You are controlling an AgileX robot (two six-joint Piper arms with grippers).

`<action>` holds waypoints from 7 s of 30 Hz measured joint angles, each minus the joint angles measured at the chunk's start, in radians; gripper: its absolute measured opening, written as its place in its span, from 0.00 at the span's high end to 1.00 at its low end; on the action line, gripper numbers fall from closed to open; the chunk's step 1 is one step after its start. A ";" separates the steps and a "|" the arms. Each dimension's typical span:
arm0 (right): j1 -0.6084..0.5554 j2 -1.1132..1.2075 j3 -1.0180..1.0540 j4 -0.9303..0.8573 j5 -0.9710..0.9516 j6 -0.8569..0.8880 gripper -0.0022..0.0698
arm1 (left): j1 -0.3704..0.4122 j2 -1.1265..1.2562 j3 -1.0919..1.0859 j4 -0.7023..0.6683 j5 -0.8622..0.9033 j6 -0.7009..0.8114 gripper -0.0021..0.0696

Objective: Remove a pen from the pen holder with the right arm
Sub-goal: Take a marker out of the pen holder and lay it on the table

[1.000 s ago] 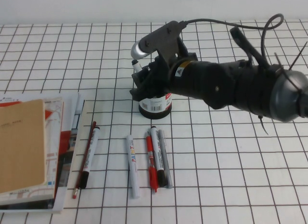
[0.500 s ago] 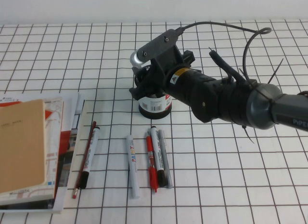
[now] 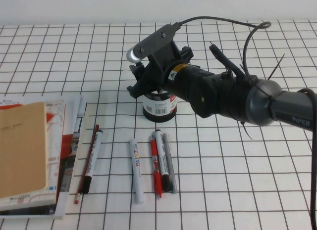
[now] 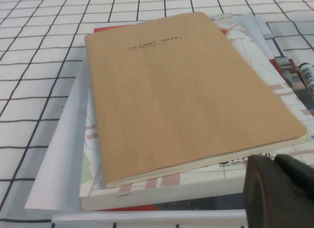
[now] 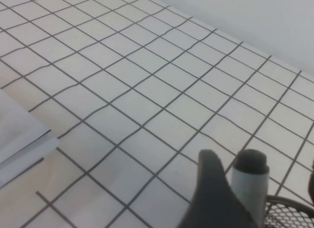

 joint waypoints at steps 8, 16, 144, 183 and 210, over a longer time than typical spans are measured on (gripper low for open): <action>0.000 0.059 -0.057 0.000 0.016 0.000 0.46 | 0.000 0.000 0.000 0.000 0.000 0.000 0.98; -0.025 0.113 -0.106 -0.001 0.028 -0.002 0.46 | 0.000 0.000 0.000 0.000 0.000 0.000 0.98; 0.124 -0.891 0.442 -0.313 0.977 0.653 0.99 | 0.000 0.000 0.000 0.000 0.000 0.000 0.98; -0.607 -1.656 1.379 -0.434 0.338 0.627 0.99 | 0.000 0.000 0.000 0.000 0.000 0.000 0.98; -0.659 -2.050 1.517 -0.419 0.375 0.624 0.99 | 0.000 0.000 0.000 0.000 0.000 0.000 0.98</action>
